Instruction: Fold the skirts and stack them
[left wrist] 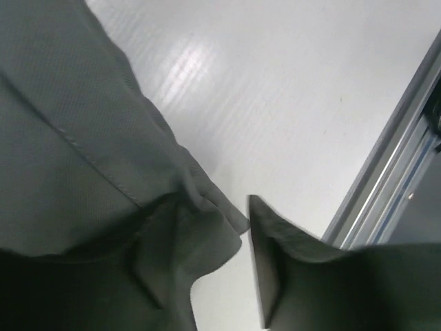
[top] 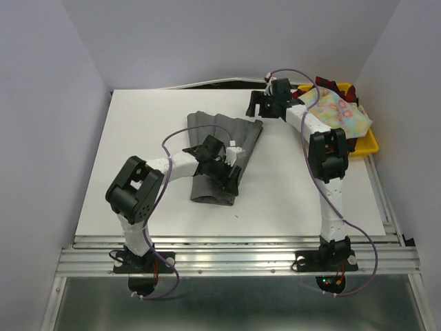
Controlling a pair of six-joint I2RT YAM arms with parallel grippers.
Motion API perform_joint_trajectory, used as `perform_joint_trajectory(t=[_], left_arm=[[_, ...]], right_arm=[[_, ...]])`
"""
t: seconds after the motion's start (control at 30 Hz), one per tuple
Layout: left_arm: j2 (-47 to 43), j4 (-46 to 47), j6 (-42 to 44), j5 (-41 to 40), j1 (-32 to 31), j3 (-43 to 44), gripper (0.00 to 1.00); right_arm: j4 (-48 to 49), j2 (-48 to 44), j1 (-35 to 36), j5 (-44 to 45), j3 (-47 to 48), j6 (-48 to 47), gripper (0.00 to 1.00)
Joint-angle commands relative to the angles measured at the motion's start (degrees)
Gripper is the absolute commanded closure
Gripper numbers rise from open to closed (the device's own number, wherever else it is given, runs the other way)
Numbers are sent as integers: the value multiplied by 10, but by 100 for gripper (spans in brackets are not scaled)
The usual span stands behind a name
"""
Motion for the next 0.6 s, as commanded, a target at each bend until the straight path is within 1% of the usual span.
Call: perform_joint_trajectory(t=[0.0, 0.03, 0.07, 0.1, 0.13, 0.23, 0.27, 0.3, 0.33, 0.4, 0.43, 0.47, 0.5, 0.53, 0.57], left_arm=[[-94, -98, 85, -30, -26, 30, 32], [-107, -116, 94, -21, -30, 48, 25], [-117, -123, 96, -14, -31, 57, 18], [-129, -132, 100, -9, -31, 66, 18], [-149, -153, 103, -3, -29, 73, 18], [-195, -174, 117, 17, -23, 70, 22], [-205, -180, 117, 29, -18, 62, 28], [-224, -185, 124, 32, -5, 44, 31], [-232, -188, 130, 35, 2, 25, 37], [-240, -193, 143, 39, 20, 6, 45], [-234, -195, 144, 45, 50, -4, 51], [-226, -205, 146, 78, 72, -20, 60], [-214, -212, 148, 96, 95, -25, 65], [-184, -223, 159, 109, 134, -30, 68], [-166, -223, 160, 122, 147, -33, 75]], right_arm=[[-32, -82, -2, -66, 54, -42, 9], [-36, -88, -2, -104, 61, -39, 9], [-41, -93, -2, -123, 62, -33, 9], [-46, -97, -2, -142, 60, -28, 9], [-47, -109, 6, -184, 55, -22, 9], [-39, -126, 32, -231, 19, -3, 11], [-38, -130, 39, -266, 10, 3, 11], [-38, -130, 54, -280, -6, 7, 13], [-38, -127, 62, -311, -15, 9, 14], [-45, -121, 78, -334, -42, 23, 17], [-43, -120, 85, -348, -56, 29, 19], [-40, -120, 100, -380, -72, 36, 20], [-29, -119, 108, -388, -88, 43, 20], [-20, -121, 114, -399, -123, 49, 21], [-14, -121, 119, -411, -136, 52, 20]])
